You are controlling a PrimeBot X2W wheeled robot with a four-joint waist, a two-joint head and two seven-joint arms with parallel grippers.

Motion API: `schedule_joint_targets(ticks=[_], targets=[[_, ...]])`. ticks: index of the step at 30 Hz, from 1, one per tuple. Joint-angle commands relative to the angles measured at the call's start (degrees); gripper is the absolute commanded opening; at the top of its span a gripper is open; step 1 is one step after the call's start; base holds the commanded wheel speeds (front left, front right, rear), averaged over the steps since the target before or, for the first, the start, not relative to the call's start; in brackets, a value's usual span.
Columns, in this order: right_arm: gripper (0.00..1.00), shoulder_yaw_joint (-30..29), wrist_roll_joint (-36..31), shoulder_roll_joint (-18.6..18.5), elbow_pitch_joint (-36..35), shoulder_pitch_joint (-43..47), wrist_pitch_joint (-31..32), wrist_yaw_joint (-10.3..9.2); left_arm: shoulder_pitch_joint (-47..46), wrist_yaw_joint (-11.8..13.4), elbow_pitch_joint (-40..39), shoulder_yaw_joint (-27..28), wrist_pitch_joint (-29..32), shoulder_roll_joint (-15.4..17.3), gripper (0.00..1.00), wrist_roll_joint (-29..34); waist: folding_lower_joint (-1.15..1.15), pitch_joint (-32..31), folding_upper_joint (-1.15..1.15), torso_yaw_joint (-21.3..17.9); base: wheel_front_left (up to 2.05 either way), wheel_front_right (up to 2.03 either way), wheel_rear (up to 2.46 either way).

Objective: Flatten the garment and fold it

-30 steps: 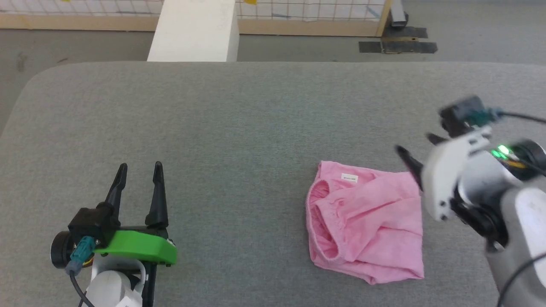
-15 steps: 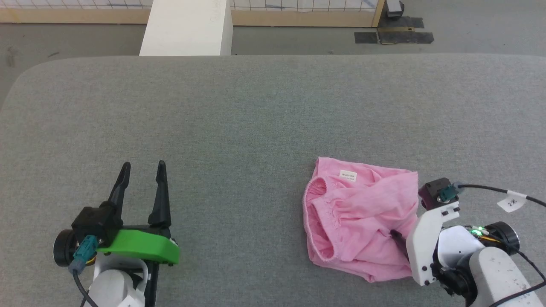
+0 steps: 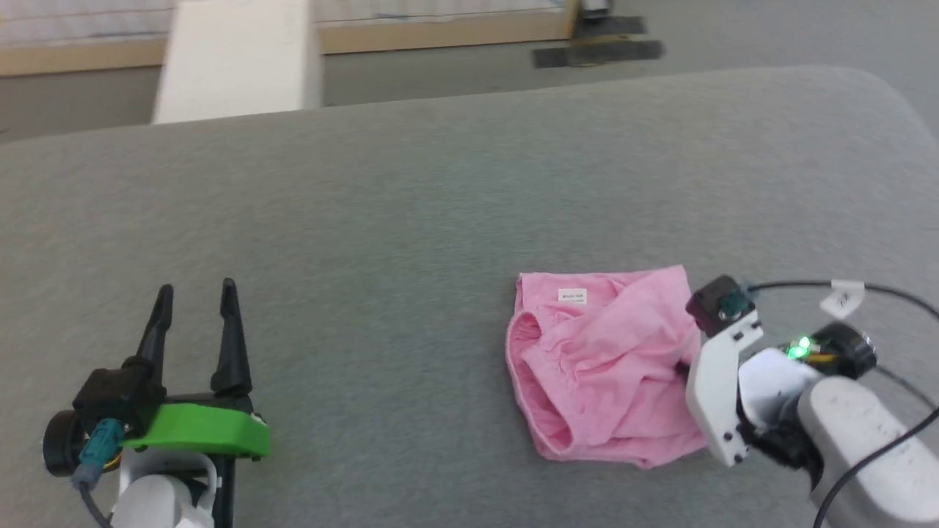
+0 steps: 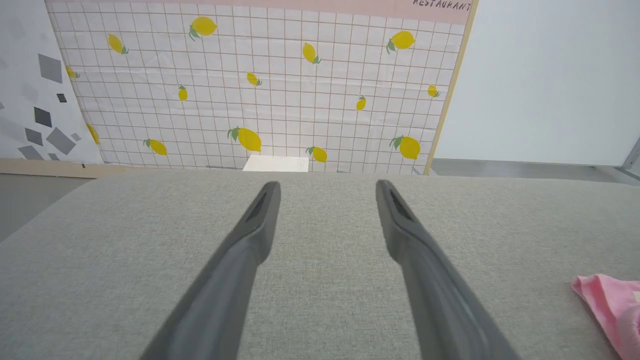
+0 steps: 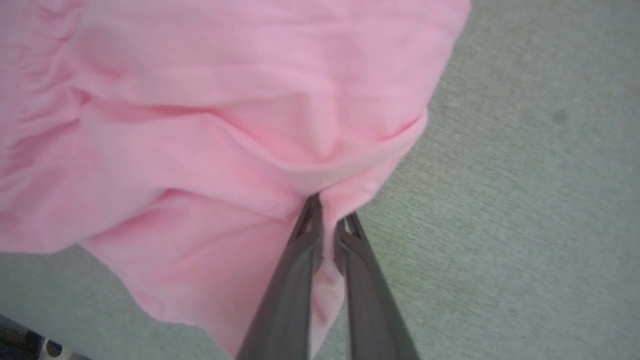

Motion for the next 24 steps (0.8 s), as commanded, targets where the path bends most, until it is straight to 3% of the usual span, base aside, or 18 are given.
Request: schedule_joint_targets(ticks=[1,5,10,17,24], targets=[[0.0,1.6,1.3,-1.6,0.4,-2.2,-0.2,-0.11,0.3,0.3,-0.5,0.2,-0.2,0.6,1.0,0.4,0.0,3.8,0.0,-11.7,0.0,0.0,0.0],[0.0,5.9,5.0,-5.5,3.1,-7.4,-2.0,-0.11,-0.4,1.4,-2.3,0.1,0.5,0.8,1.0,1.2,0.0,5.7,0.0,-17.5,0.0,0.0,0.0],[0.0,8.4,7.5,-8.9,8.3,-13.6,-5.9,-0.11,-0.6,2.5,-6.9,0.1,3.2,2.2,1.0,2.5,0.0,9.6,0.0,-21.3,0.0,0.0,0.0],[0.0,6.9,8.7,-12.2,18.3,-21.4,-13.7,-0.11,-0.2,3.4,-15.5,1.4,9.0,5.7,1.0,4.2,0.0,16.5,0.0,-21.7,0.0,0.0,0.0],[0.0,1.9,8.5,-13.6,29.3,-26.5,-19.3,-0.11,1.3,4.1,-21.5,2.9,13.2,7.6,1.0,4.5,0.0,20.1,0.0,-20.1,0.0,0.0,0.0]])
